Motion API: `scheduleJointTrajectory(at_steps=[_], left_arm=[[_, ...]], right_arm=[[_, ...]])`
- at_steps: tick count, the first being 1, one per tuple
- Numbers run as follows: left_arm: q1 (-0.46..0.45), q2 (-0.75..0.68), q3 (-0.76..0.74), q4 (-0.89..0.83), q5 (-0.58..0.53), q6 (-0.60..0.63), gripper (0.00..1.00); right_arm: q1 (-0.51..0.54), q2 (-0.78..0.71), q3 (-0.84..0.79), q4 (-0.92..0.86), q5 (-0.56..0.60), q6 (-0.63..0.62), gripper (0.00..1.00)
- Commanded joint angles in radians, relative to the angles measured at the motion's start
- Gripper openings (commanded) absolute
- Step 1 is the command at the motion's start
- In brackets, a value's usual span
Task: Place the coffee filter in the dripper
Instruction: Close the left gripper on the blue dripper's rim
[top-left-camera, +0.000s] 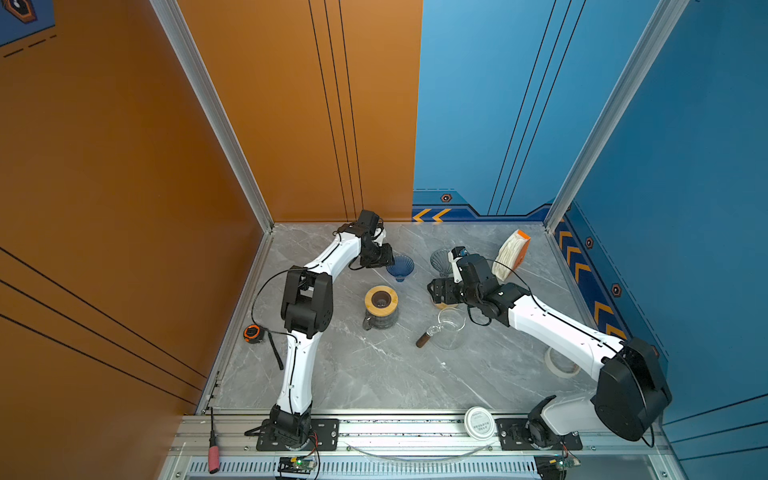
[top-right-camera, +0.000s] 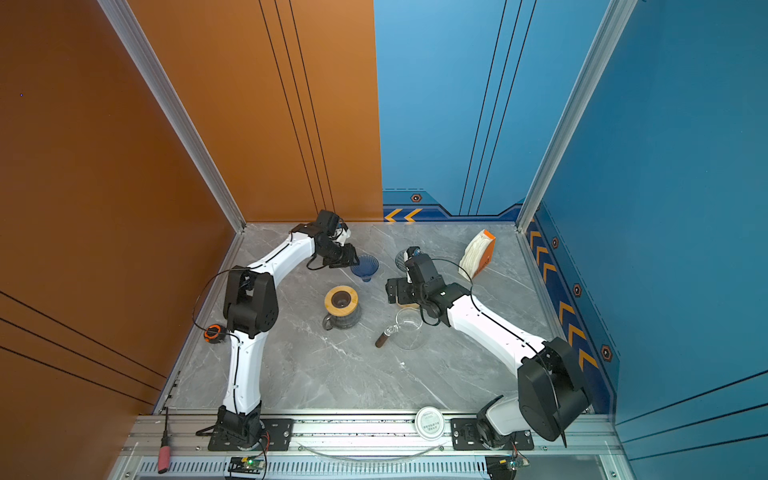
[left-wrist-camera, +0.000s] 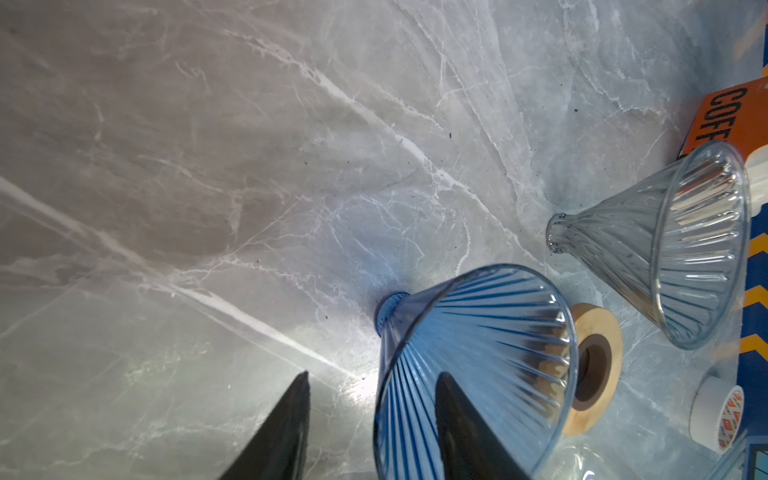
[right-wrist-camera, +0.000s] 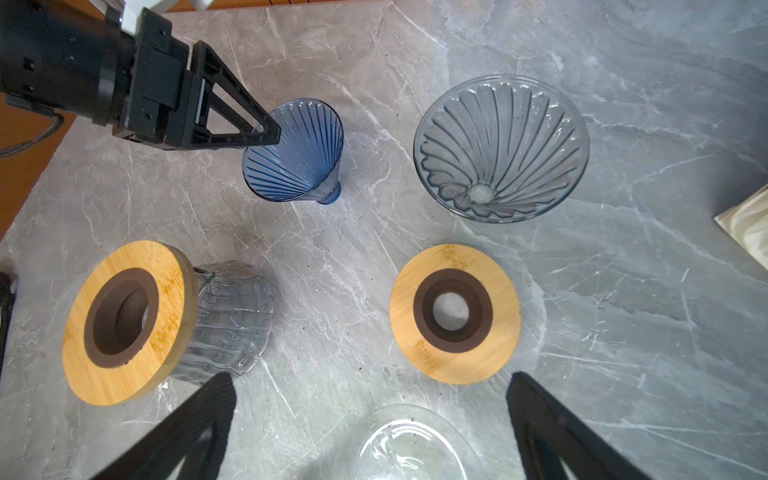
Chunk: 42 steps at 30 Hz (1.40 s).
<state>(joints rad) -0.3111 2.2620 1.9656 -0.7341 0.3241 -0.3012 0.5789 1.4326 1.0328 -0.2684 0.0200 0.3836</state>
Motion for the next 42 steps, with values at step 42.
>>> scheduleJointTrajectory(at_steps=[42], left_arm=[[0.001, 0.027, -0.004, -0.021, 0.071, -0.032, 0.17]], right_arm=[[-0.04, -0.029, 0.007, -0.032, -0.028, 0.008, 1.0]])
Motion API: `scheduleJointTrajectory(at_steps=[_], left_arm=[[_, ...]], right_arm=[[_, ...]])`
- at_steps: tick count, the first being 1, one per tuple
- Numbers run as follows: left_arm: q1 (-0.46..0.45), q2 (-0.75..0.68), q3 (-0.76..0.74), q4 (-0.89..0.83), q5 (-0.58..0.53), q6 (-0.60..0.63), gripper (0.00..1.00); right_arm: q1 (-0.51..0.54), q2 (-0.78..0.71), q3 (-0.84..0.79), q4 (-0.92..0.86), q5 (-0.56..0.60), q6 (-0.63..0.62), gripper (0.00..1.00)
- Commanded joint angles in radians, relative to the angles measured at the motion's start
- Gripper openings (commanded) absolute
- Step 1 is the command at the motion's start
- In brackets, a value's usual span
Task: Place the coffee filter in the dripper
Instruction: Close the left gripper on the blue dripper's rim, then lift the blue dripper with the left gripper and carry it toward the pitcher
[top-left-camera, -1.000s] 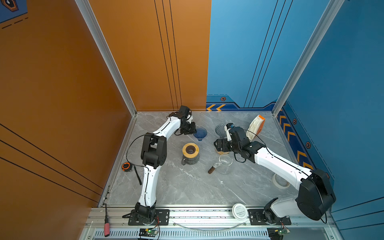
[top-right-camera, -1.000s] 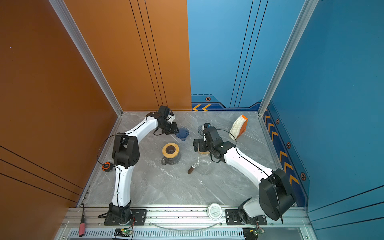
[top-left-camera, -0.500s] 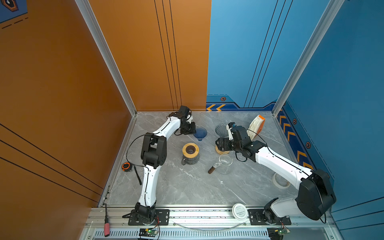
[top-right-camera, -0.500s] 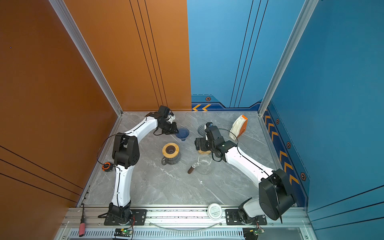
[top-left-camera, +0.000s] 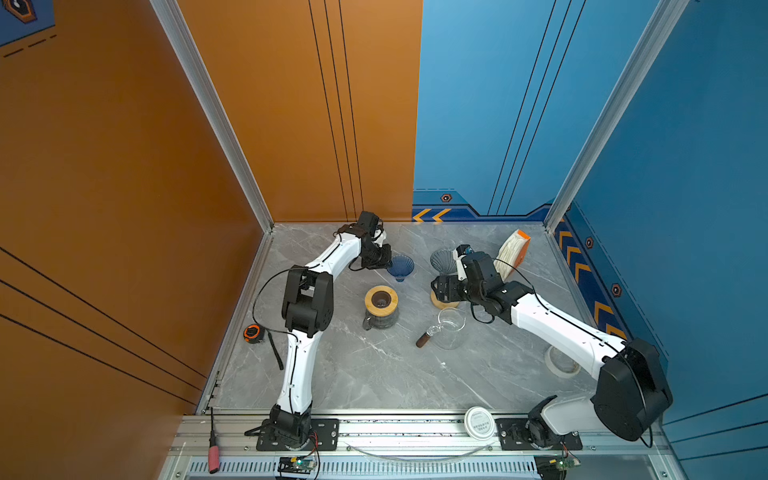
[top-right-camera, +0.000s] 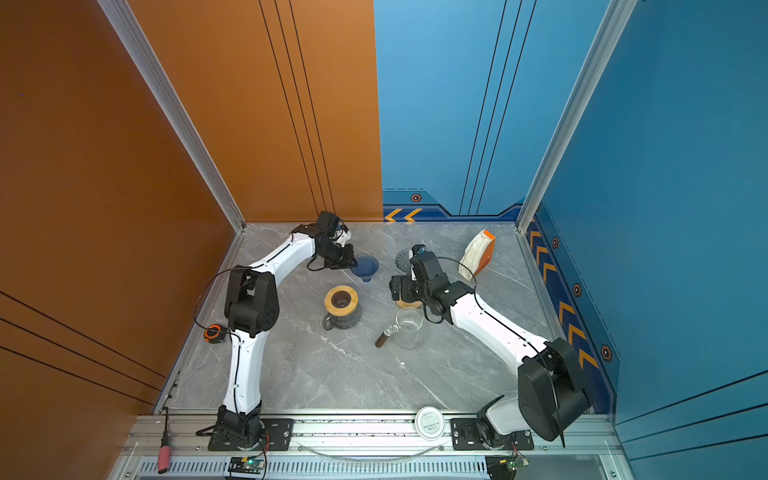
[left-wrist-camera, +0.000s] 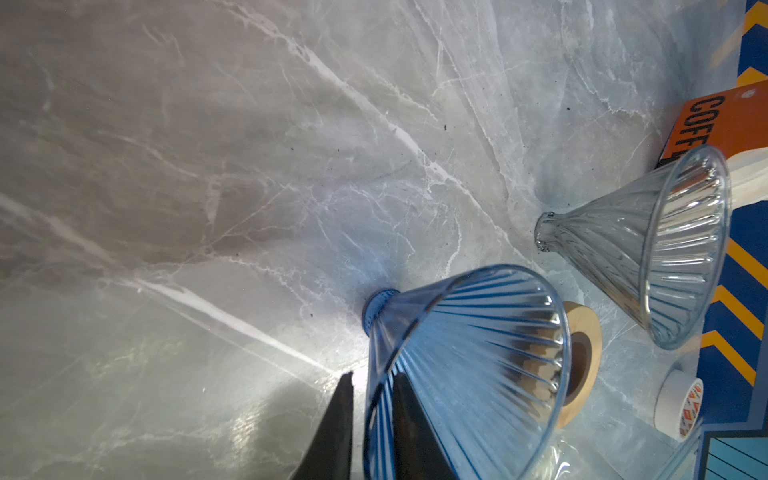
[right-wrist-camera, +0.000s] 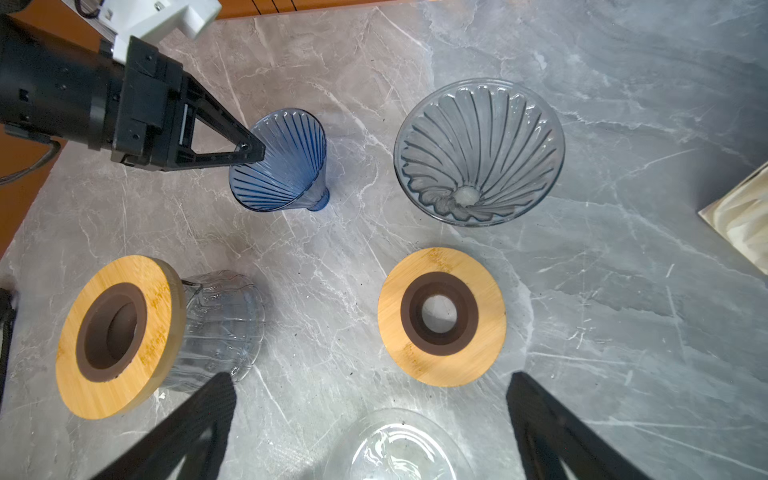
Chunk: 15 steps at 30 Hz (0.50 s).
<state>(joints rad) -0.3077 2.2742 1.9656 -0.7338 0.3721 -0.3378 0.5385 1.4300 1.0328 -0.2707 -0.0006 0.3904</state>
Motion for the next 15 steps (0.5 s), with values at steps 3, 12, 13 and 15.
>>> scheduleJointTrajectory(at_steps=[3, 12, 13, 15], left_arm=[[-0.003, 0.016, -0.004, -0.022, 0.023, 0.003, 0.17], [-0.002, 0.007, -0.01, -0.021, 0.02, 0.005, 0.1], [-0.002, 0.006, -0.008, -0.021, 0.019, 0.006, 0.1], [-0.002, 0.005, -0.002, -0.021, 0.023, 0.019, 0.1]], right_arm=[[0.0, -0.023, 0.008, -0.03, -0.007, -0.002, 1.0], [-0.001, -0.006, 0.017, -0.026, -0.014, -0.005, 1.0], [0.0, -0.005, 0.017, -0.025, -0.015, -0.004, 1.0], [0.0, -0.001, 0.021, -0.024, -0.016, -0.005, 1.0]])
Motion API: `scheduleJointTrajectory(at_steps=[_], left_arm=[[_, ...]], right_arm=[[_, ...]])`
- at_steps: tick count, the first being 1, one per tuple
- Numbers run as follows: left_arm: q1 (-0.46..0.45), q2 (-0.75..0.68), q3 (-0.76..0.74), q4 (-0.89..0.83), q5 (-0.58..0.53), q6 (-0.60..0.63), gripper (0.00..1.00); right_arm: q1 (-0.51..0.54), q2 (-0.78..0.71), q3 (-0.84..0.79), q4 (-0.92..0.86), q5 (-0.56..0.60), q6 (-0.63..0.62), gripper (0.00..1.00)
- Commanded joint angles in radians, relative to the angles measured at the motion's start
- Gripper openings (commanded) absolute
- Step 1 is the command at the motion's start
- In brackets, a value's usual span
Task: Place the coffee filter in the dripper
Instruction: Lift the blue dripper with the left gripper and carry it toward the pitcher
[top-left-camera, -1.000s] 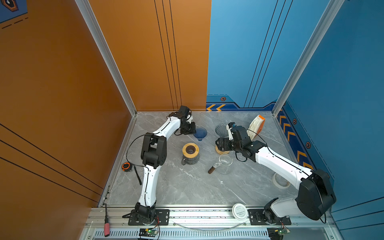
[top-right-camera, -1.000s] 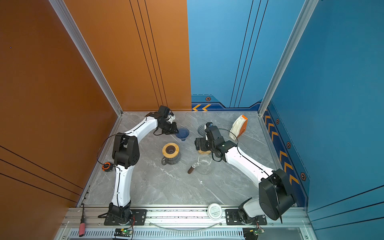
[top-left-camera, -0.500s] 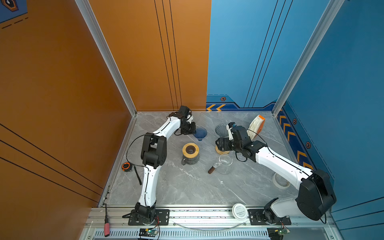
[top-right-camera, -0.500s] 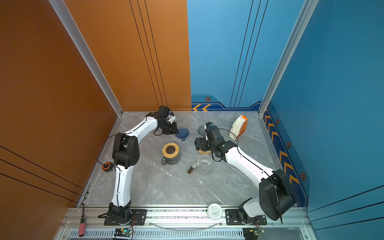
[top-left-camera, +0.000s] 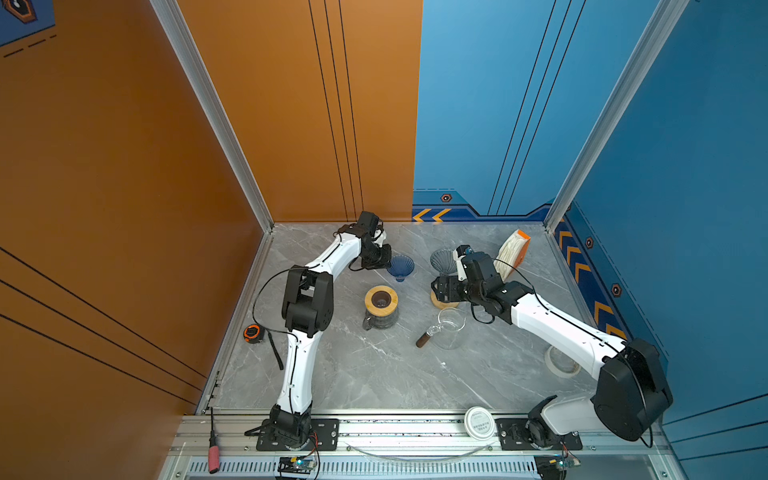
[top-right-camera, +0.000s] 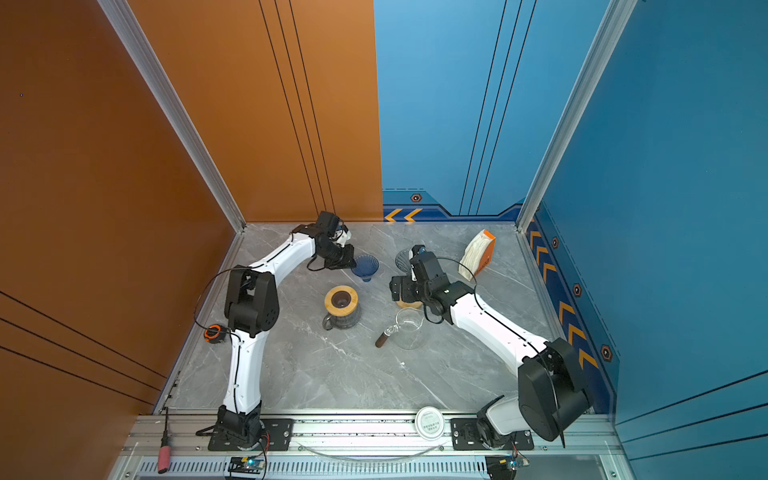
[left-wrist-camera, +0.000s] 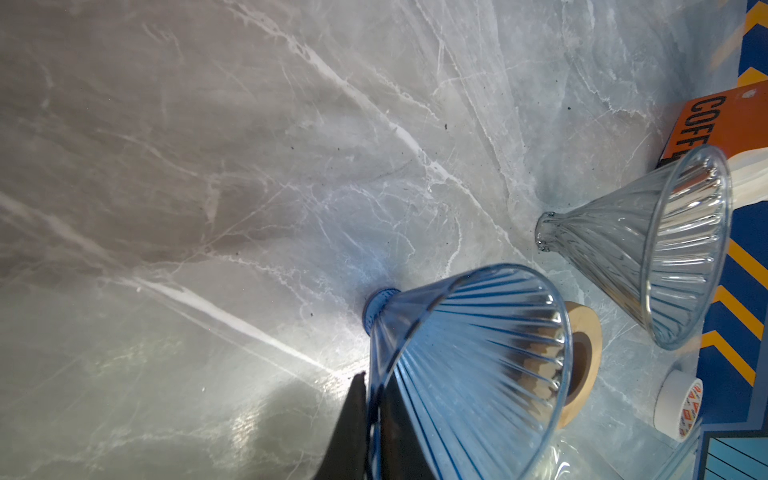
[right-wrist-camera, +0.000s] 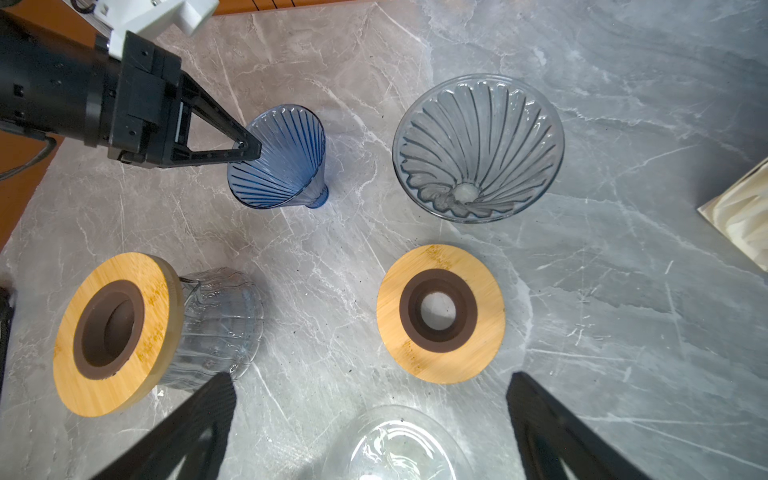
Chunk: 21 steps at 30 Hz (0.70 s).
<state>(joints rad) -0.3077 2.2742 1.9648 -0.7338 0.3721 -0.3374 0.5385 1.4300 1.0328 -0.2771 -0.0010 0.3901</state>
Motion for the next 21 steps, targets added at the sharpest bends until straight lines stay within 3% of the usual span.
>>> scheduleJointTrajectory(at_steps=[1, 8, 21], left_arm=[[-0.002, 0.005, 0.0, -0.021, 0.025, 0.02, 0.09], [-0.003, -0.015, 0.009, -0.021, 0.049, 0.021, 0.0], [-0.003, -0.182, -0.02, -0.021, 0.065, 0.018, 0.0]], right_arm=[[0.0, 0.0, 0.023, -0.02, -0.016, -0.006, 1.0], [-0.001, 0.009, 0.051, -0.037, -0.014, -0.022, 1.0], [0.003, 0.011, 0.081, -0.052, -0.026, -0.035, 1.0]])
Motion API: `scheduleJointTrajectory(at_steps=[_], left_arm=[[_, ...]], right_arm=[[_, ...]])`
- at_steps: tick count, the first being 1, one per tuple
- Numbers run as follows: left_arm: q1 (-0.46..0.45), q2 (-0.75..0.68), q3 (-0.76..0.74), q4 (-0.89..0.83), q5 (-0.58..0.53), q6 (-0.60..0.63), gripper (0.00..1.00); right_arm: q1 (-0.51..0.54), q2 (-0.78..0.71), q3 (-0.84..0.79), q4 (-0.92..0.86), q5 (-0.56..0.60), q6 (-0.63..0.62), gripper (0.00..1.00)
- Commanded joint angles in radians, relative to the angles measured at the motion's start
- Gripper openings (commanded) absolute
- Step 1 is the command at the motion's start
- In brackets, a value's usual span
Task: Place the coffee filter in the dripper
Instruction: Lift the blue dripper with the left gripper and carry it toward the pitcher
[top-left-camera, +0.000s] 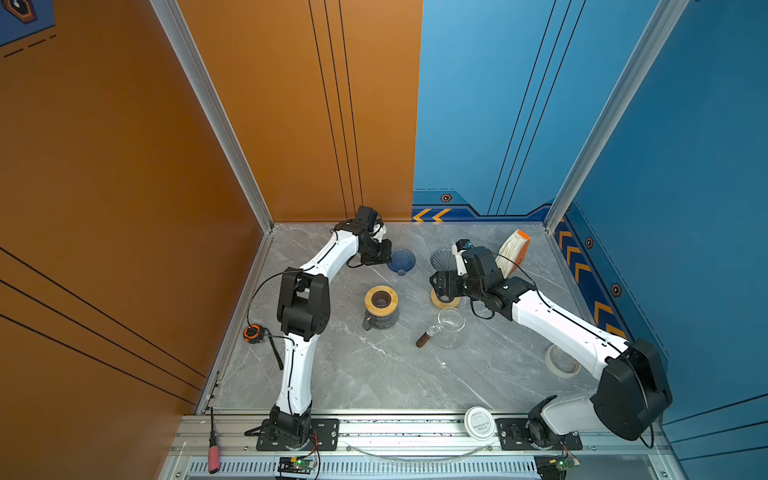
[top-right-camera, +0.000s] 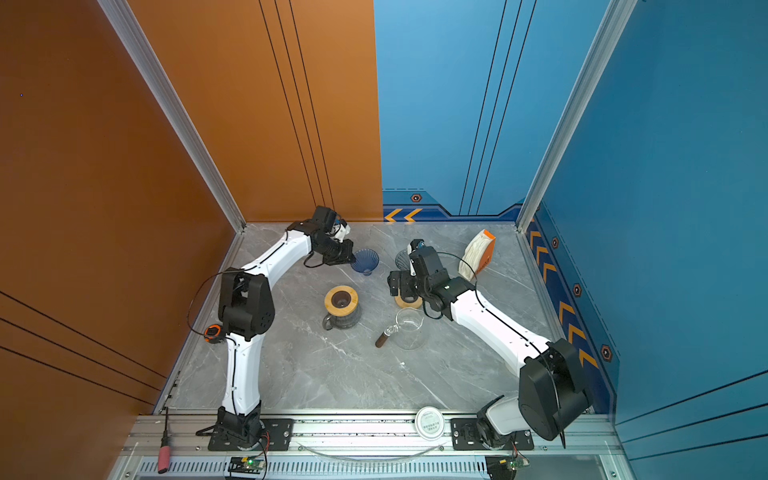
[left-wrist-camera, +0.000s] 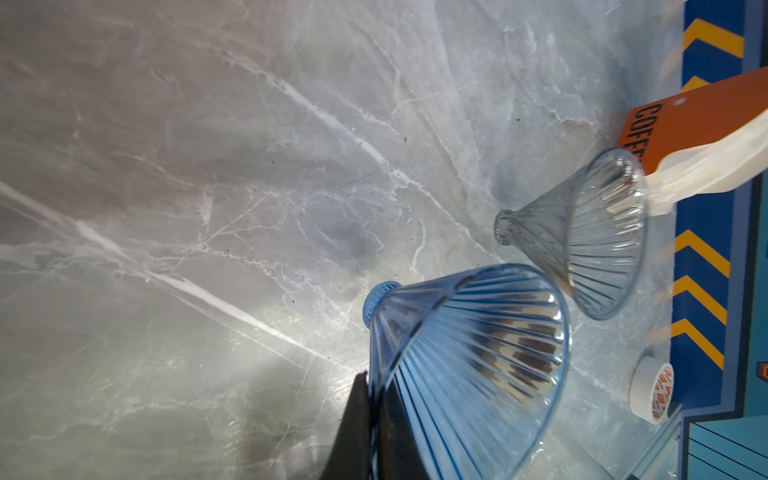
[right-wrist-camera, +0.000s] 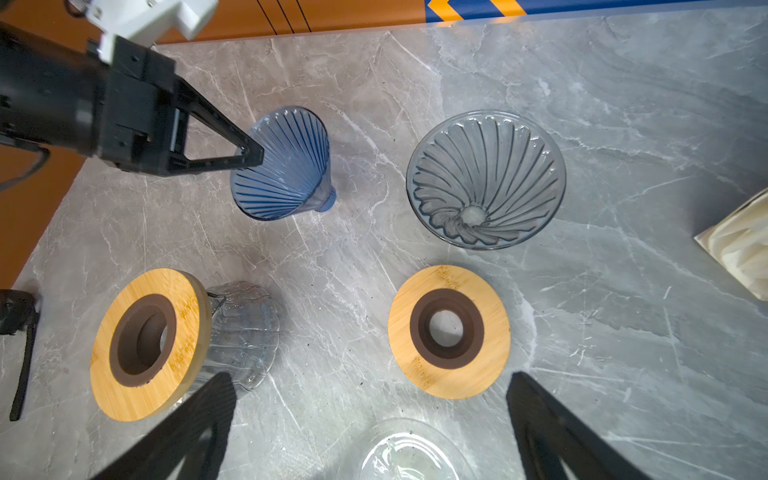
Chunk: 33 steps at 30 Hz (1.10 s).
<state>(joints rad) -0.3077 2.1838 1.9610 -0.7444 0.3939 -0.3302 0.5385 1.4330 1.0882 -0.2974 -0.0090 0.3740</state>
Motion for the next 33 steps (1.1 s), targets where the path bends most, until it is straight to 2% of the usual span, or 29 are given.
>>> scheduleJointTrajectory(at_steps=[1, 9, 23, 33], left_arm=[[-0.004, -0.106, -0.024, -0.01, 0.046, 0.01, 0.0], [-0.004, -0.269, -0.144, -0.017, 0.063, 0.002, 0.0], [-0.016, -0.551, -0.362, -0.121, -0.019, 0.033, 0.0], [0.001, -0.641, -0.446, -0.199, -0.048, 0.08, 0.0]], right_arm=[[0.003, 0.008, 0.026, -0.032, -0.018, -0.021, 1.0], [0.003, 0.002, 0.062, -0.074, -0.03, -0.067, 1.0], [0.012, -0.012, 0.074, -0.106, -0.038, -0.111, 1.0], [0.03, 0.004, 0.093, -0.144, -0.018, -0.109, 1.0]])
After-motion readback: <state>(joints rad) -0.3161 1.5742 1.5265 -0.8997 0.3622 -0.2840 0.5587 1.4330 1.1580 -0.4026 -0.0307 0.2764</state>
